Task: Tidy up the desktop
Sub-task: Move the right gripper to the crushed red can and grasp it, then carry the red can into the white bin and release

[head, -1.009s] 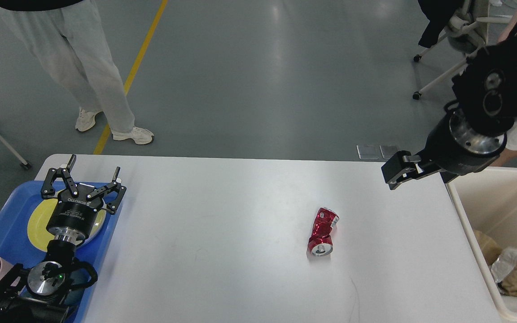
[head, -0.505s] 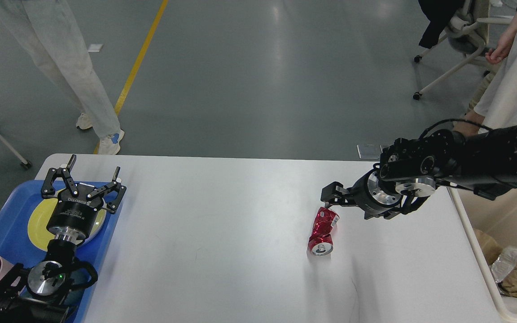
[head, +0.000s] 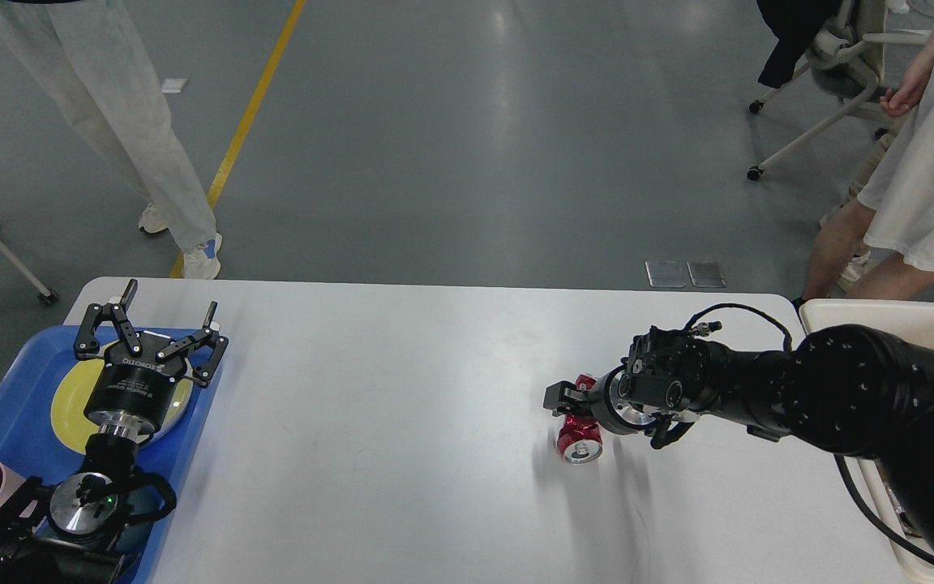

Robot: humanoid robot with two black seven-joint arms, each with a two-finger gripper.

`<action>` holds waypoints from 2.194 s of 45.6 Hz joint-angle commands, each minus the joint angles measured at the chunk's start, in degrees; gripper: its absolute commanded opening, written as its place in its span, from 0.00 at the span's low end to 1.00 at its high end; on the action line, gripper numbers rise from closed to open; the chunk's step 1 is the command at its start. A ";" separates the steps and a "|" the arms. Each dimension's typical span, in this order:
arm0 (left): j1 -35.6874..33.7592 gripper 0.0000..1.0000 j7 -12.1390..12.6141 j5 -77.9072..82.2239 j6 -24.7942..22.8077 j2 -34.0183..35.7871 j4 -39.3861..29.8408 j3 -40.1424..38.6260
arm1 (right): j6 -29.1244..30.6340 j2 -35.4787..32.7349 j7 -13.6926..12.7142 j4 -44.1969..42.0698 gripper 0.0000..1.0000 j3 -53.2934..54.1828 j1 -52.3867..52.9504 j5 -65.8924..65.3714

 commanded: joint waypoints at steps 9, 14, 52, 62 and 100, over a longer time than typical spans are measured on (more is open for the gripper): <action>0.00 0.96 0.00 0.00 0.00 0.01 0.00 0.00 | -0.55 1.33 0.07 -3.90 1.00 0.16 -2.08 -1.40; 0.00 0.96 0.00 0.00 0.00 0.01 0.00 0.00 | -1.25 1.68 0.15 -4.51 1.00 0.25 -2.87 -2.63; 0.00 0.96 0.00 0.00 0.00 0.01 0.00 0.00 | -2.39 1.07 -0.11 -1.62 0.00 1.56 -2.44 -4.21; 0.00 0.96 0.00 0.00 0.00 0.01 0.00 0.00 | -5.56 -0.51 -1.16 2.43 0.00 1.83 -0.68 -3.60; 0.00 0.97 0.00 0.00 0.00 0.01 0.00 0.00 | 20.54 -18.62 1.02 52.96 0.00 -21.27 56.70 -3.34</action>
